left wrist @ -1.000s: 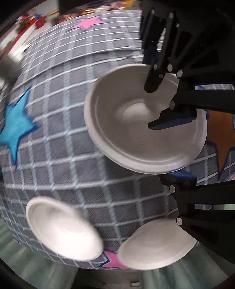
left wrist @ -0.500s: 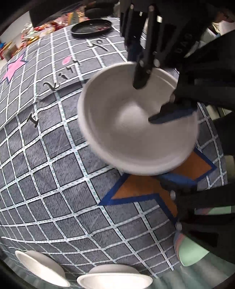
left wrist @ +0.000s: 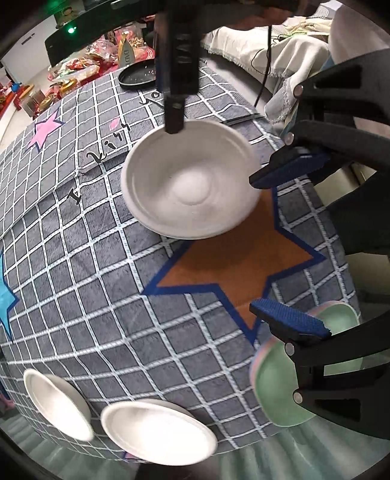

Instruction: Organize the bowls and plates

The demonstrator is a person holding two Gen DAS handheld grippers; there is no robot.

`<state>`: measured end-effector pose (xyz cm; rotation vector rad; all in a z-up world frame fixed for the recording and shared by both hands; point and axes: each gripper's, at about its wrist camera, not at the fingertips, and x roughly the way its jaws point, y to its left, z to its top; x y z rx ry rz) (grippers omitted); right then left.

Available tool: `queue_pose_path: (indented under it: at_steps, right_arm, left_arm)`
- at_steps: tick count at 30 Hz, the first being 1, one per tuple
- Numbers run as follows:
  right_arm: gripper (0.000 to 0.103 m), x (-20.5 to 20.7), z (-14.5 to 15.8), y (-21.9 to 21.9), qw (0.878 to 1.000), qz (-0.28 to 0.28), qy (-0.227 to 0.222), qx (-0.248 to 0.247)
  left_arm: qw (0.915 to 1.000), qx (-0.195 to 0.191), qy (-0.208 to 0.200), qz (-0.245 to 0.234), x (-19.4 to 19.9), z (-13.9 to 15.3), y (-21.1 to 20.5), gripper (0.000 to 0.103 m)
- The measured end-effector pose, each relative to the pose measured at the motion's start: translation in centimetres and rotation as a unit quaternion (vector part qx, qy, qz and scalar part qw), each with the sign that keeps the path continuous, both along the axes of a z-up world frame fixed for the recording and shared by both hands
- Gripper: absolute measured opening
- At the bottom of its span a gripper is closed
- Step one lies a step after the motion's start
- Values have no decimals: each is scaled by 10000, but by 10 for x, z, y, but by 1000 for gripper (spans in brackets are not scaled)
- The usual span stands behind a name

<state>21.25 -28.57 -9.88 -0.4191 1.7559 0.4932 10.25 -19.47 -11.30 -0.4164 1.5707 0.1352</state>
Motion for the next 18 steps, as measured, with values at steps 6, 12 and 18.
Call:
queue_pose_path:
  at_steps: [6, 12, 18]
  right_arm:
    - [103, 20, 35, -13, 9998, -125, -162, 62]
    - [103, 9, 51, -6, 9997, -121, -222, 13]
    - [103, 0, 35, -11, 9995, -189, -235, -32]
  left_arm:
    - [9999, -67, -53, 145, -13, 9, 34, 79]
    - [9998, -51, -152, 132, -15, 17, 59, 79]
    - [9997, -64, -186, 167, -16, 19, 62, 79]
